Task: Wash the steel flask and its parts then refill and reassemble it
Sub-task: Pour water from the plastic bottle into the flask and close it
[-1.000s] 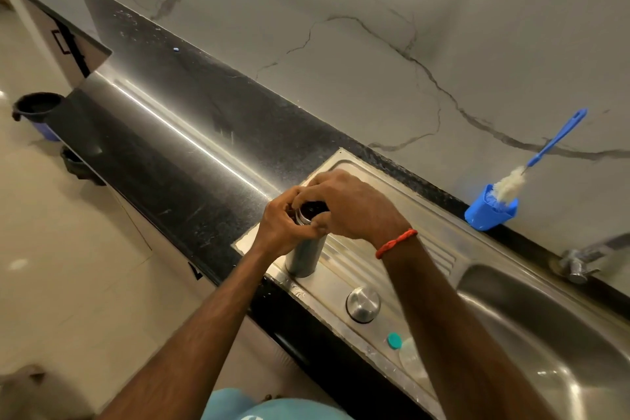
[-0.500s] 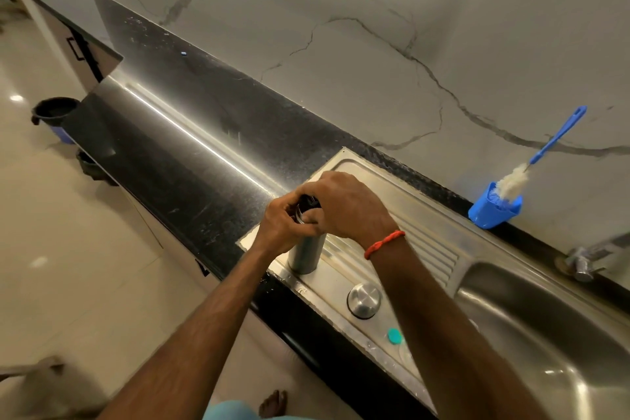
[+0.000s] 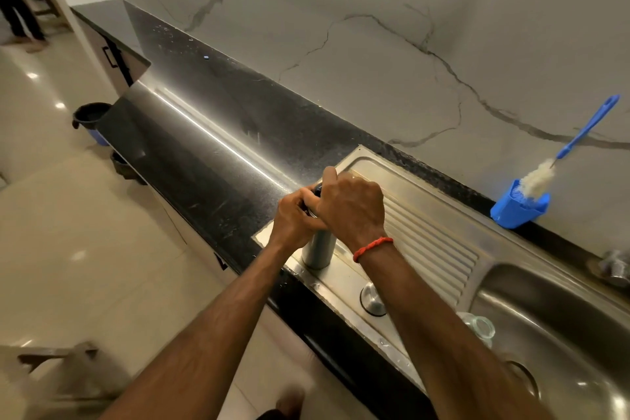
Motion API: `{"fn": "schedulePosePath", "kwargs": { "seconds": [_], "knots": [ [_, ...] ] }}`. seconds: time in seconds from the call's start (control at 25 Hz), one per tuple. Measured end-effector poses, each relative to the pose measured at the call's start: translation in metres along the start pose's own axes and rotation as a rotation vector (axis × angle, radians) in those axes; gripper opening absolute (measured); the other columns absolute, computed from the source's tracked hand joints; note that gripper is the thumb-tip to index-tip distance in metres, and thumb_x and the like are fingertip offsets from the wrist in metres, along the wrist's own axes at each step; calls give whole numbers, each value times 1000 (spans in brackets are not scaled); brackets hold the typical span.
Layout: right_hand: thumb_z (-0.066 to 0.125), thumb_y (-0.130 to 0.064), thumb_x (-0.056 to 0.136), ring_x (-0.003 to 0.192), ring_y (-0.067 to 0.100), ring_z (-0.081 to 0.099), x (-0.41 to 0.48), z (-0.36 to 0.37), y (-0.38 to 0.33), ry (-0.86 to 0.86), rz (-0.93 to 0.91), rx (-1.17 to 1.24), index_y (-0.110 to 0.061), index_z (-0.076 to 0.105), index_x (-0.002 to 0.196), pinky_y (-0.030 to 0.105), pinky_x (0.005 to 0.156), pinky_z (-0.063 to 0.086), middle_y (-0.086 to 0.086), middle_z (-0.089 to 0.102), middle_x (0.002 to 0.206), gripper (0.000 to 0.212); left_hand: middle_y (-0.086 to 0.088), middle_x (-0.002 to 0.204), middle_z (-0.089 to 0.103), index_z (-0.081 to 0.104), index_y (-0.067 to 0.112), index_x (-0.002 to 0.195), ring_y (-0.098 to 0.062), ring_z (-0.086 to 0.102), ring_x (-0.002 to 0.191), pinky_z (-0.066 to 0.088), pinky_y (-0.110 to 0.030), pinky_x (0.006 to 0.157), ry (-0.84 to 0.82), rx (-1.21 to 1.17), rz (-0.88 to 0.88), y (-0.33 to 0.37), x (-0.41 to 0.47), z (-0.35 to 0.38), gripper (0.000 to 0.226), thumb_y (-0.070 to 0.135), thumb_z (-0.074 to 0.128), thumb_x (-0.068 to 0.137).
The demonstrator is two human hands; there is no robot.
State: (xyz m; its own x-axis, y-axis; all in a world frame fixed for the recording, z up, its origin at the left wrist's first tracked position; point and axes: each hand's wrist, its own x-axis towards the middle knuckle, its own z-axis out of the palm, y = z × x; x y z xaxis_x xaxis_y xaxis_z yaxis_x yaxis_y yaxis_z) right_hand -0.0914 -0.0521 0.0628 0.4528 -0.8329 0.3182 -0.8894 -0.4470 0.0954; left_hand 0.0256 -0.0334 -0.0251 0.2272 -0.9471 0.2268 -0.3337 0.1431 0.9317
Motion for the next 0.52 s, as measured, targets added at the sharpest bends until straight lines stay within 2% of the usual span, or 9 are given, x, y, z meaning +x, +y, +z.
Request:
{"fn": "schedulePosePath", "kwargs": {
  "seconds": [0.12, 0.24, 0.32, 0.4, 0.52],
  "knots": [
    [39, -70, 94, 64, 20, 65, 0, -2, -14, -7, 143, 0, -17, 47, 89, 29, 56, 43, 3, 50, 67, 54, 10, 68, 67, 64, 16, 77, -6, 66, 60, 56, -28, 56, 53, 56, -15, 3, -2, 4, 23, 16, 87, 76],
    [39, -71, 94, 60, 19, 54, 3, -3, -21, -40, 250, 30, -15, 51, 91, 28, 56, 37, 3, 49, 67, 57, 13, 62, 63, 59, 25, 71, -4, 61, 55, 50, -23, 52, 66, 42, -30, 4, -4, 6, 28, 21, 85, 78],
    [39, -71, 94, 61, 18, 49, 5, -3, -14, -76, 185, 21, -15, 49, 94, 30, 57, 36, 3, 49, 69, 58, 13, 60, 63, 60, 27, 67, -5, 60, 55, 48, -22, 51, 49, 15, -20, 8, -4, 4, 25, 35, 83, 70],
    [40, -70, 94, 67, 19, 52, 5, -4, -2, -150, 36, 25, -14, 49, 105, 32, 59, 38, 4, 52, 75, 57, 11, 68, 69, 66, 24, 70, -10, 65, 62, 53, -29, 53, 4, -13, 5, 9, -4, 1, 20, 40, 77, 68],
    [32, -77, 89, 85, 26, 62, 5, -4, 12, -113, -129, -7, -19, 46, 120, 36, 65, 42, 8, 61, 93, 67, 0, 78, 75, 72, 17, 87, -22, 72, 73, 62, -45, 65, -46, -43, -9, 6, -2, -1, 21, 22, 86, 73]
  ]
}}
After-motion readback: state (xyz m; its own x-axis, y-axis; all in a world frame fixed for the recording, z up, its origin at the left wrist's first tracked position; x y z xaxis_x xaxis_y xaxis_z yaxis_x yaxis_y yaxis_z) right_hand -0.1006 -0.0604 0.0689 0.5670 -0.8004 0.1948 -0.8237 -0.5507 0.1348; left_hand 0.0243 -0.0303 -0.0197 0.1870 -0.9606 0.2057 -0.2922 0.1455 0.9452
